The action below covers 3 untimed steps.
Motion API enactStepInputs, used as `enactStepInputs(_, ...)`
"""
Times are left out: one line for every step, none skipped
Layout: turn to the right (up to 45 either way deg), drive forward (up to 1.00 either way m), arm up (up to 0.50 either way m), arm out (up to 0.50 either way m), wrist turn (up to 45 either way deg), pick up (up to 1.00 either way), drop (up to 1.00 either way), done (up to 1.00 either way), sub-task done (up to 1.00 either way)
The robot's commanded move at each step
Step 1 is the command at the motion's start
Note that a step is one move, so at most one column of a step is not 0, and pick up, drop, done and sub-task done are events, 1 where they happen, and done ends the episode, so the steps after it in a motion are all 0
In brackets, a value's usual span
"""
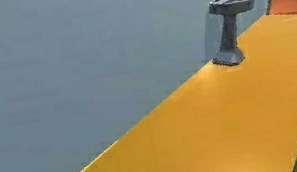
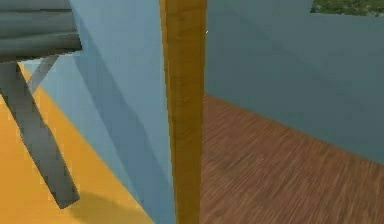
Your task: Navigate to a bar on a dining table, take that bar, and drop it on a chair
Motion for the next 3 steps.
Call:
enactStepInputs(15.0,0.00,0.00,0.00,0.0,0.00,0.00,0.00,0.00)
enactStepInputs(0.0,1.00,0.00,0.00,0.0,0.00,0.00,0.00,0.00)
enactStepInputs(9.0,0.00,0.00,0.00,0.0,0.00,0.00,0.00,0.00)
